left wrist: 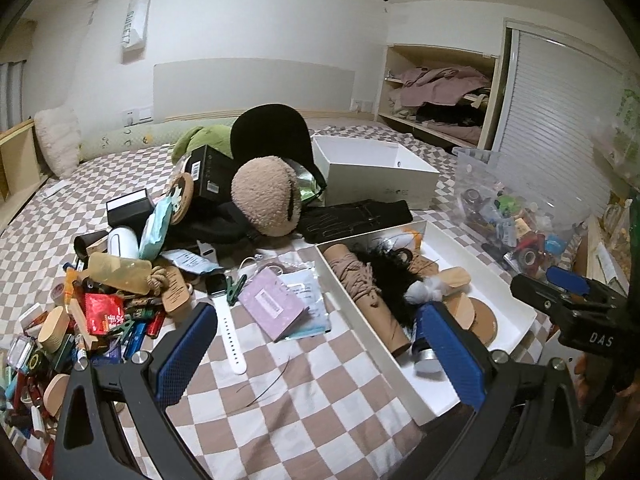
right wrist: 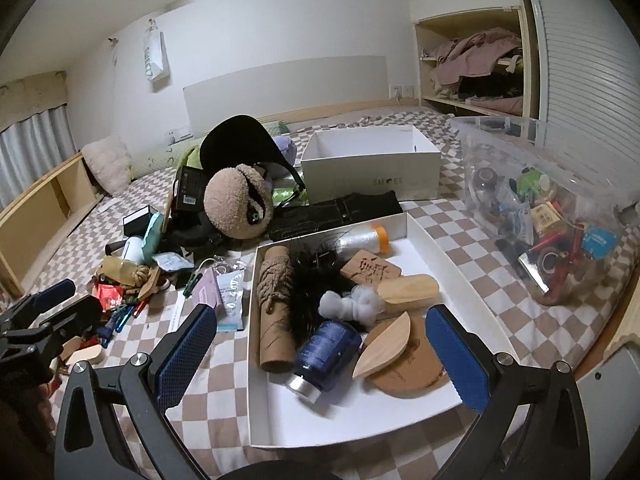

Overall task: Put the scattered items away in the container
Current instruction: 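Withdraw both open tools from the tray back over the bed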

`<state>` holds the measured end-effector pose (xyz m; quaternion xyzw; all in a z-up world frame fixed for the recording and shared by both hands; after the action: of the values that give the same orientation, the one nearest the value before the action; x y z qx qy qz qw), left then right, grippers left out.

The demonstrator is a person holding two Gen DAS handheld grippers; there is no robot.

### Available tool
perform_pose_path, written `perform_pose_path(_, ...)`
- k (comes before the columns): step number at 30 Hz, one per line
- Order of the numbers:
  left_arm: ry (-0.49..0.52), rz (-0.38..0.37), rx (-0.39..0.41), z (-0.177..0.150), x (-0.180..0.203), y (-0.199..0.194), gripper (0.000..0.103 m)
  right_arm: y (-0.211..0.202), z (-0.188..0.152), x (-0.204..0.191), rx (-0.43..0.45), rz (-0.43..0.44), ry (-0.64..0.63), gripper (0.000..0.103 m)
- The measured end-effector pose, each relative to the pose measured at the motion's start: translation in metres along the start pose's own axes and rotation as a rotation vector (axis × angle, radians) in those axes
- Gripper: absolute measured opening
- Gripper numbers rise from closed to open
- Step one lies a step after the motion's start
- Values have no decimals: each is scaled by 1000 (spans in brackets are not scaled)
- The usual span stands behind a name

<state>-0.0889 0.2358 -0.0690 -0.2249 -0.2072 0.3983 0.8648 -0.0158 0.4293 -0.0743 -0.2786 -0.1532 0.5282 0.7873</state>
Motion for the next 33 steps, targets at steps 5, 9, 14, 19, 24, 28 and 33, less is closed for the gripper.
perform_pose_path(5, 4, 19, -6, -8, -4, 2, 103, -1, -7, -1, -8, -1, 11, 103)
perform_pose_path(9, 6, 39, -14, -16, -7, 4, 103, -3, -13, -2, -13, 5, 27, 103)
perform_pose_path(14, -11, 45, -23, -24, -13, 5, 103, -3, -19, -4, -19, 2, 29, 103)
perform_pose_path(19, -19, 57, -20, -28, -17, 5, 103, -2, -25, -5, -23, -12, 16, 103)
perform_pose_path(24, -21, 62, -24, -31, -19, 5, 103, -2, -28, -6, -25, -16, 11, 103)
perform_pose_path(28, -20, 59, -24, -32, -18, 6, 103, -2, -28, -7, -25, -18, 6, 103)
perform_pose_path(33, -21, 65, -22, -32, -16, 6, 103, -2, -29, -8, -28, -20, -1, 103)
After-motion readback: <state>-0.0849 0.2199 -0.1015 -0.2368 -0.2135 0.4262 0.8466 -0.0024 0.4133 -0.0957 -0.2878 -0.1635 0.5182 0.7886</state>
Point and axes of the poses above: each gripper's, at about its wrist camera, not at the fingertips, and y roughly the way its jaws point, x to its right, z to its top, the point moved 8 cm from there along y, roughly the way its jaws point, and after that the axes turned 7 degrees about -z, right-handed, at the moved point
